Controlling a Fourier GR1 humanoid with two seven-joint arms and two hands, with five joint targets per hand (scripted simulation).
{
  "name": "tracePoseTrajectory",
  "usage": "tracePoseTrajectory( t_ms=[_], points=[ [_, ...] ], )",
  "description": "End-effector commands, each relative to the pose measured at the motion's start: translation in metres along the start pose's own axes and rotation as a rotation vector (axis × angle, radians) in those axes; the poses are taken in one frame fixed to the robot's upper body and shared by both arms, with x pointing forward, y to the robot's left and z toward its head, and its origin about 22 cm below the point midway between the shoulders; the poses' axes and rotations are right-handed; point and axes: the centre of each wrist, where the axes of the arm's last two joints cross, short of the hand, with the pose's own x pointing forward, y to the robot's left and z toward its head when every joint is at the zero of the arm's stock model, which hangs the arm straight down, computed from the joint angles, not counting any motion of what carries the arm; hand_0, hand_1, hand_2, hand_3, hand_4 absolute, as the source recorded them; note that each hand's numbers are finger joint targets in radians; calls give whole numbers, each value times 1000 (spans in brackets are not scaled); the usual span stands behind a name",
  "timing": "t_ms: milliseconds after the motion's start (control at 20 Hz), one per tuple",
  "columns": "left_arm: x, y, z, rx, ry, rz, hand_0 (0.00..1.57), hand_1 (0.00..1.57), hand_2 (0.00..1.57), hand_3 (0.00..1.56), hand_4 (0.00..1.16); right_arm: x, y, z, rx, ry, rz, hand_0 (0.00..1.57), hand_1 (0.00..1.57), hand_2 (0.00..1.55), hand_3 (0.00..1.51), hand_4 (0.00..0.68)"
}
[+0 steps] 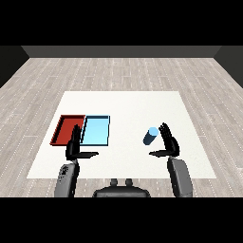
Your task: Pick the blue can and put it in the blue box
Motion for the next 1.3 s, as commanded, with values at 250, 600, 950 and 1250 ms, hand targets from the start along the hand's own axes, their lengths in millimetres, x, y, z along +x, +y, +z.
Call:
tracePoseTrajectory(
  t_ms=[250, 600, 950, 1250],
  points=[
    [-8, 12, 9, -11, -27, -13, 0, 0, 0, 0, 0, -10, 0, 7, -23, 13, 21, 0, 0, 0, 0, 0],
    [4, 2, -6, 1, -23, -15, 0, 0, 0, 0, 0, -6, -37, -12, -27, 24, -18, 0, 0, 0, 0, 0],
    [1, 24, 11, 13, -11, -31, 0, 0, 0, 0, 0, -8, -10, -15, -79, 103, -28, 0, 0, 0, 0, 0],
    [0, -3, -2, 9, -13, -21, 0, 0, 0, 0, 0, -39, -15, -31, -124, 134, -26, 0, 0, 0, 0, 0]
  ],
)
